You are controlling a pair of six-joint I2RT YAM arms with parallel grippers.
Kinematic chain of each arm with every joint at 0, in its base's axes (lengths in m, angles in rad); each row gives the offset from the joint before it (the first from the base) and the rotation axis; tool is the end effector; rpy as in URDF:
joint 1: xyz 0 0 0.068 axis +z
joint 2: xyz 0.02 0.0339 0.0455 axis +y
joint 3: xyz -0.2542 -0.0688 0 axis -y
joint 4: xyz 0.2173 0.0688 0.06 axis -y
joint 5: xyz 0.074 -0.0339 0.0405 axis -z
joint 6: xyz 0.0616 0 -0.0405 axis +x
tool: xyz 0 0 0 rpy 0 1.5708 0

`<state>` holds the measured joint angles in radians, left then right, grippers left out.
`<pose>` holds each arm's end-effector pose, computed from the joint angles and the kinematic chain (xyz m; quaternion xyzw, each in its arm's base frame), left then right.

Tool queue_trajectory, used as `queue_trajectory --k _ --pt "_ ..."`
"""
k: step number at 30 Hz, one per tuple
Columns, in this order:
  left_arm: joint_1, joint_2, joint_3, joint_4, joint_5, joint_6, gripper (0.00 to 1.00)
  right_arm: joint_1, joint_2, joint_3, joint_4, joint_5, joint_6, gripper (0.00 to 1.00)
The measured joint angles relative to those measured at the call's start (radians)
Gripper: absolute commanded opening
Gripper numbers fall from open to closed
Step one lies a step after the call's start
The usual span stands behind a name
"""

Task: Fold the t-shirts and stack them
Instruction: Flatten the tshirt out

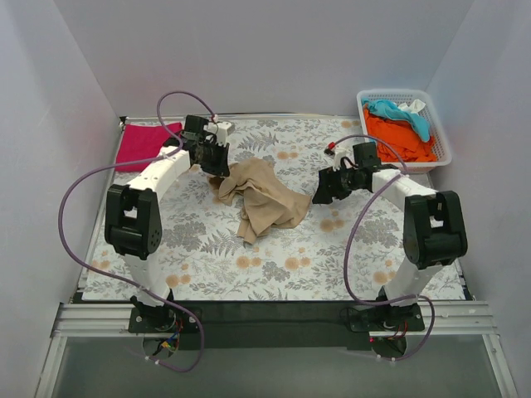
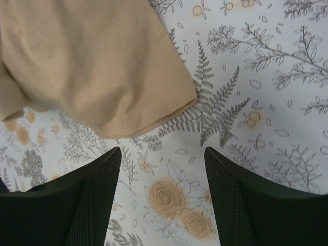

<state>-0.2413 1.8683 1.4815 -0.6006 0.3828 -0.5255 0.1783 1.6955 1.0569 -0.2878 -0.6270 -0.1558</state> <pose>0.3738 -0.1157 0.2207 -0.0790 0.9385 -0.2746 0.1937 0.3245 0.0952 0.1853 -0.2463 0.8735 0.2959 0.2979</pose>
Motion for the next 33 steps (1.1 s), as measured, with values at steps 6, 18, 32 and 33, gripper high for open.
queue_trajectory --k 6,18,32,33 --pt "0.011 -0.033 0.000 0.002 -0.001 -0.024 0.00 0.090 0.121 0.121 0.029 0.137 0.007 0.57" --pt "0.038 -0.047 0.000 -0.005 -0.002 -0.060 0.00 0.133 0.228 0.172 0.027 0.276 0.005 0.26" --pt "0.103 -0.047 0.044 -0.026 0.029 -0.098 0.04 0.109 0.169 0.143 -0.028 0.225 -0.060 0.01" --pt "0.112 -0.046 0.044 -0.028 0.034 -0.101 0.00 0.099 0.148 0.139 -0.035 0.219 -0.066 0.01"
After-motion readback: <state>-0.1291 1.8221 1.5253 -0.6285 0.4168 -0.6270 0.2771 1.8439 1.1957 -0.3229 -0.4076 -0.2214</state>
